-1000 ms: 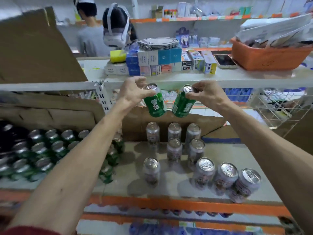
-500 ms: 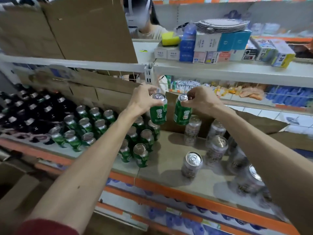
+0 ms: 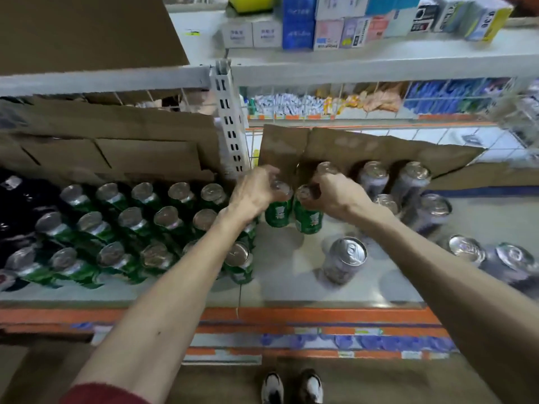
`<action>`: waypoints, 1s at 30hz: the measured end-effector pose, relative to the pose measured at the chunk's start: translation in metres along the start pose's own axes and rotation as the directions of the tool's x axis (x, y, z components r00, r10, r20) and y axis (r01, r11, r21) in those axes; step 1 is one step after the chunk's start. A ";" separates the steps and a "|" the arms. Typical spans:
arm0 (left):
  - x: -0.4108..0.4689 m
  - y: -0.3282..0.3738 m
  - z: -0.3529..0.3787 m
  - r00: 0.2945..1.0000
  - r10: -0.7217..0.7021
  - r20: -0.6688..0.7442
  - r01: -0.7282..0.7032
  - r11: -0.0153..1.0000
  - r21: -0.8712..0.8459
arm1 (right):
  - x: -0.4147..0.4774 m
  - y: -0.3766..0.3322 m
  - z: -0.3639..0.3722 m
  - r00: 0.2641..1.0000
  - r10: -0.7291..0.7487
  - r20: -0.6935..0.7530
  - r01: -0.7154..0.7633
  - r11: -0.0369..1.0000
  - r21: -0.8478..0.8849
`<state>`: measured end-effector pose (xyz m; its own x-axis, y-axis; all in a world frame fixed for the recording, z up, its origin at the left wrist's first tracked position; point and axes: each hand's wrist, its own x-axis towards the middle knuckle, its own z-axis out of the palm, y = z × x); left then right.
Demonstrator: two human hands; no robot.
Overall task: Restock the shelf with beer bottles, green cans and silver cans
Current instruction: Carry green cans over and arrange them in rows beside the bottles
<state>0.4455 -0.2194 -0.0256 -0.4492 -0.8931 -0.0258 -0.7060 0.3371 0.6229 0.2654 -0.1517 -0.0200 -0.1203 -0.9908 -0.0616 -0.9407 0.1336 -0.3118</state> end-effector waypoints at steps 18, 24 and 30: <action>0.038 -0.030 0.045 0.995 0.024 -0.095 -0.006 0.983 0.184 | -0.001 0.042 0.039 0.992 -0.006 0.130 0.013 0.998 -0.054; 0.036 -0.032 0.061 0.993 0.057 -0.106 -0.040 0.987 0.158 | 0.003 0.049 0.041 0.991 0.002 0.135 -0.004 1.000 0.013; 0.036 -0.034 0.050 0.998 -0.020 0.059 0.004 0.966 0.257 | 0.006 0.049 0.041 0.987 0.011 0.161 -0.012 1.000 0.006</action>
<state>0.4256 -0.2480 -0.0867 -0.4669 -0.8803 -0.0844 -0.8246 0.3989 0.4011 0.2314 -0.1499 -0.0743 -0.0781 -0.9731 -0.2168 -0.9373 0.1457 -0.3166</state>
